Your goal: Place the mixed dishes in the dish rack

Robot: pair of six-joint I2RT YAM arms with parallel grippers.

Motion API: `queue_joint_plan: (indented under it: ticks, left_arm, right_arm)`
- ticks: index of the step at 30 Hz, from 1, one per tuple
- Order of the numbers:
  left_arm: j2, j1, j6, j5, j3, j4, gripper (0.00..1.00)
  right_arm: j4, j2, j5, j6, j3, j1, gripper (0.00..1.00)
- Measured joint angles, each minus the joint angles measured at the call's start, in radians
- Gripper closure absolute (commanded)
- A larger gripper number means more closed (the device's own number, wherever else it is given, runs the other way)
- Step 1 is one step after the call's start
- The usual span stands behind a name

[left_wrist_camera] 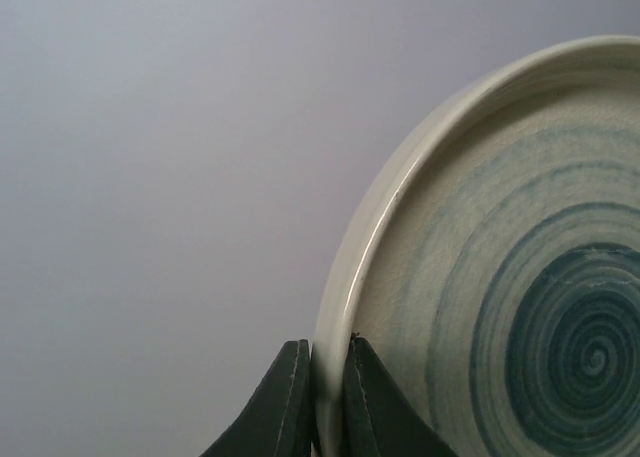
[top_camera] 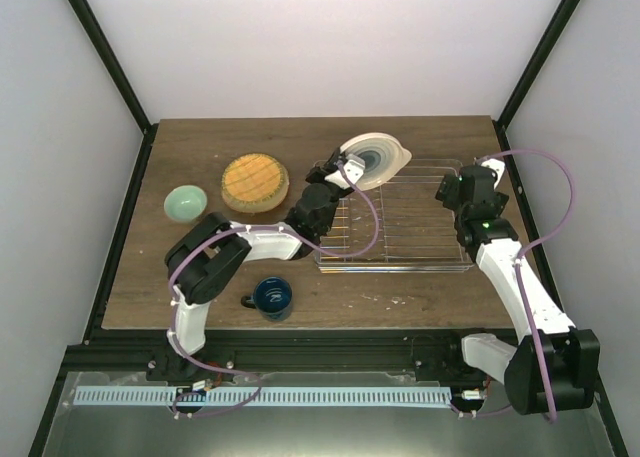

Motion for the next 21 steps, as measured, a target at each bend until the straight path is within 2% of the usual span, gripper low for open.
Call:
queue_joint_plan:
  ticks: [14,21]
  left_arm:
    - [0.022,-0.008,0.035,-0.021,-0.018,0.076,1.00]
    - [0.036,-0.027,0.100,-0.046,-0.042,0.160,1.00]
  right_arm:
    - [0.018,0.016,-0.011,-0.001,0.000,0.000,0.00]
    - [0.020,0.017,-0.012,-0.008,-0.003,0.000,0.00]
